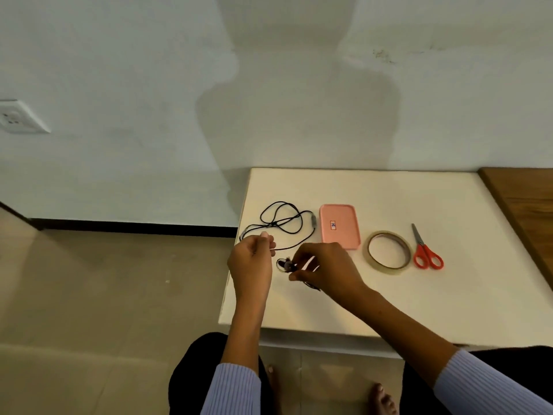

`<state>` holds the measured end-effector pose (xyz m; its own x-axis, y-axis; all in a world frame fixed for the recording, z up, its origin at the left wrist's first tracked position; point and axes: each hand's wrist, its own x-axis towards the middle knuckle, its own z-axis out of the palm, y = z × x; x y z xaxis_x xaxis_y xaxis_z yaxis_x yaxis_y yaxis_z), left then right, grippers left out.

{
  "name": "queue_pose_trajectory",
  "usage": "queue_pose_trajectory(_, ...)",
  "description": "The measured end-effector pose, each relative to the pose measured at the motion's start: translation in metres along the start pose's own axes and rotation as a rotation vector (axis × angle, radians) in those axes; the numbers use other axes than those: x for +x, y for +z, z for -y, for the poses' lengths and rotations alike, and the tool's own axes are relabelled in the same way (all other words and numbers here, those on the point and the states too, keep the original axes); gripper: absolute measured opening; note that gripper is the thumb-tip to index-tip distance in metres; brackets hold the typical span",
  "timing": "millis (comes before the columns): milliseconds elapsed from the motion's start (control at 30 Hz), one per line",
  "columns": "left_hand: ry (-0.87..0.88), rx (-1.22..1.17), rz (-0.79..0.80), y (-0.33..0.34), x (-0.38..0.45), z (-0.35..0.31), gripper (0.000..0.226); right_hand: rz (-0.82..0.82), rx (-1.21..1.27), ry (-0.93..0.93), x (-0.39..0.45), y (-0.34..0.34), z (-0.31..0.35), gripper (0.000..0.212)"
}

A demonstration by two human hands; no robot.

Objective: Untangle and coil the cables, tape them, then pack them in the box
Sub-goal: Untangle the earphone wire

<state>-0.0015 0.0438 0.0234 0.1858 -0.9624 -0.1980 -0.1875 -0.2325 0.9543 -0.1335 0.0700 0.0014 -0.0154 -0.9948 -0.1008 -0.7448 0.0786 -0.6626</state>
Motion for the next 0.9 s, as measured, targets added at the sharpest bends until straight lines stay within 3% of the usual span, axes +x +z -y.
queue_pose_trajectory(167, -0.062, -0.068, -0.052, -0.009, 0.01, -0.003, 0.028, 0.082, -0.27, -0.171, 0.023, 0.035, 0.01, 0.027)
queue_pose_trajectory(500, -0.111, -0.138, -0.075, -0.023, 0.022, 0.003, 0.024, -0.163, -0.11, -0.058, 0.069, 0.008, -0.011, 0.009)
queue_pose_trajectory(633, -0.123, -0.163, -0.092, -0.025, 0.025, 0.004, 0.025, -0.161, -0.147, -0.032, 0.096, 0.005, -0.009, 0.028)
queue_pose_trajectory(767, -0.134, -0.171, -0.094, -0.025, 0.027, 0.005, 0.026, 0.048, -0.255, -0.074, 0.112, 0.019, 0.001, 0.05)
queue_pose_trajectory(900, -0.143, -0.174, -0.07, -0.023, 0.028, 0.005, 0.024, 0.26, -0.437, 0.05, 0.117, 0.04, 0.0, 0.096)
